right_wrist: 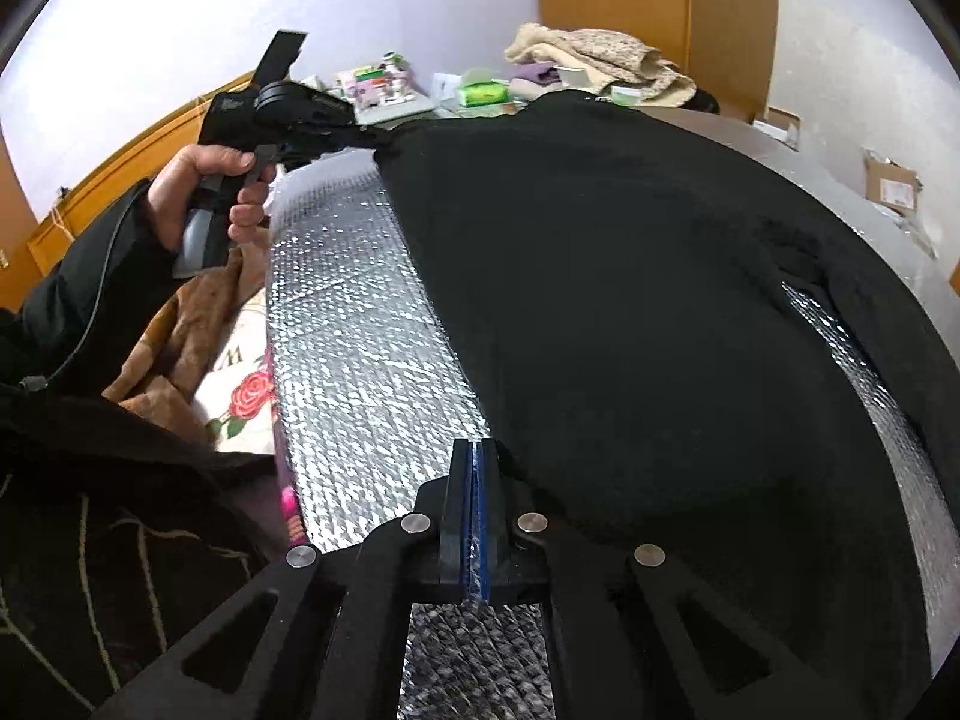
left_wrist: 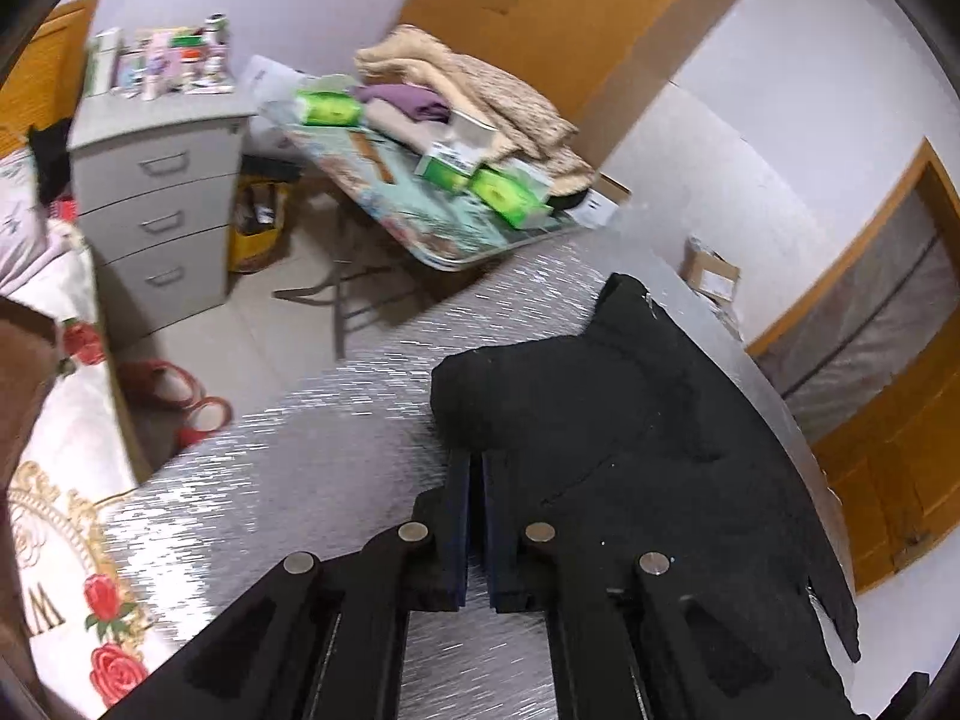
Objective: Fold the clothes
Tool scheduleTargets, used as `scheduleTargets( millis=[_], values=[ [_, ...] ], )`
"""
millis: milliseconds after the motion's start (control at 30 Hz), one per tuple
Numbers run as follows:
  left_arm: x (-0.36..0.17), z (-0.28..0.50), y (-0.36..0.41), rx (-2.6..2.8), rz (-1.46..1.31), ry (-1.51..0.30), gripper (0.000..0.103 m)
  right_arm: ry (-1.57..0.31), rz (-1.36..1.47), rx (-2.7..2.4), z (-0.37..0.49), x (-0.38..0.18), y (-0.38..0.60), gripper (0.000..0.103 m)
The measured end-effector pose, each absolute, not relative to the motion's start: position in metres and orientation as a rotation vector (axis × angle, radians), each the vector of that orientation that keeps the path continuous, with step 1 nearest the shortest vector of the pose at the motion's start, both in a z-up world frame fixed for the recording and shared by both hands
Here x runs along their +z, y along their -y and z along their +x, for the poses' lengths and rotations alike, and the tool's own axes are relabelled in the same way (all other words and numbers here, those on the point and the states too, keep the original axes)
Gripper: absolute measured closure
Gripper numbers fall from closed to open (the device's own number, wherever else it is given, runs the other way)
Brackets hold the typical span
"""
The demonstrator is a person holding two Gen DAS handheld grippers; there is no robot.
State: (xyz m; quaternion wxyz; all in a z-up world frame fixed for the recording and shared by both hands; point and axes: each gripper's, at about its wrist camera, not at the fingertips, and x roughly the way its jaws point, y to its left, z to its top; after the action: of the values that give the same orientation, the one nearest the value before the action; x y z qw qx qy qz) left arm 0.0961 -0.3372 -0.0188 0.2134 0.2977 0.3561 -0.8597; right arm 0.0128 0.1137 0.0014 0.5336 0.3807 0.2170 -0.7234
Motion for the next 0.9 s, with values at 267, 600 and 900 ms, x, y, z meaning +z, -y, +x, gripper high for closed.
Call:
scheduleTargets(
  millis=[267,600,900],
  values=[
    [-0.011,0.100,0.337,-2.401,0.864,-0.961,0.098,-0.471,0.909,-1.705,0.016,0.014,-0.124,0.100],
    [0.030,0.070,0.264,-2.672,0.855,-0.809,0.098,-0.250,1.058,-2.075,-0.008,0.011,-0.205,0.084],
    [0.012,0.018,0.152,-2.984,1.177,-0.715,0.098,-0.160,1.124,-2.141,0.027,0.002,-0.245,0.083]
  ],
)
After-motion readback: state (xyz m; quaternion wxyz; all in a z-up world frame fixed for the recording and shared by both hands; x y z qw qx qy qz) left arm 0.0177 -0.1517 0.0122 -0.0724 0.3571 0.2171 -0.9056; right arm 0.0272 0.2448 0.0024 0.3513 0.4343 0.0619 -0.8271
